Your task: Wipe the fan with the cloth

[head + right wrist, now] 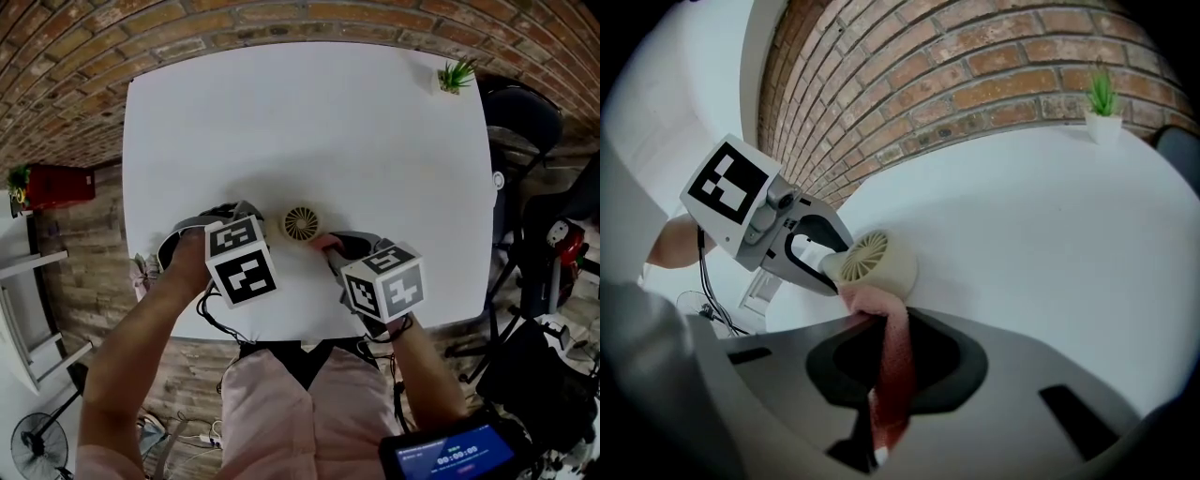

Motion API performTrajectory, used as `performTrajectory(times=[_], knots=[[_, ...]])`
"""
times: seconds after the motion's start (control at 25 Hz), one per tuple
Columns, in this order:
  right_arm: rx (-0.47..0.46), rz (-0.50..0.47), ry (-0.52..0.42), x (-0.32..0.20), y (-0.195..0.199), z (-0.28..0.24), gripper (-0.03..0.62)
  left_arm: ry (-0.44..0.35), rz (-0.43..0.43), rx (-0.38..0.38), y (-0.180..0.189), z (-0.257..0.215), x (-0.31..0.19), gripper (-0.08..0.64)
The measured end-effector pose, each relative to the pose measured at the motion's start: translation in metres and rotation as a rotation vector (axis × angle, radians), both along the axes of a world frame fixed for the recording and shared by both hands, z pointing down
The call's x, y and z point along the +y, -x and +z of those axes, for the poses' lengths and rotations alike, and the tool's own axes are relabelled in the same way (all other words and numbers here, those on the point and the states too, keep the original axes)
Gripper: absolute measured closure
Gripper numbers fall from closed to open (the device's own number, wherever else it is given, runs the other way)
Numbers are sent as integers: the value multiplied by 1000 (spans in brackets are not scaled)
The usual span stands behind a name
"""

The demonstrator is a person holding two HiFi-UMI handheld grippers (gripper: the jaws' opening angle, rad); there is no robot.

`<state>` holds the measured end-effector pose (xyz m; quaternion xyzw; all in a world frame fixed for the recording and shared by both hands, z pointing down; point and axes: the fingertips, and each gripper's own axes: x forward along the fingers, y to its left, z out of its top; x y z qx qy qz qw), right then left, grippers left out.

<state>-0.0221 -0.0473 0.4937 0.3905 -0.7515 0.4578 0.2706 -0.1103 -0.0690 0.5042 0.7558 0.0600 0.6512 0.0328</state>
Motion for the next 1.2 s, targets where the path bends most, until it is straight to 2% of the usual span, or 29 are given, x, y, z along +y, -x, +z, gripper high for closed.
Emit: performTrajectory(times=[0.68,1.2], knots=[[40,-57,-8,-1,-11,0,557,-47,132,-58,0,1,2,360],[80,-119,-21,0,-22,0,557,-96,304,-126,-5,2,6,360]])
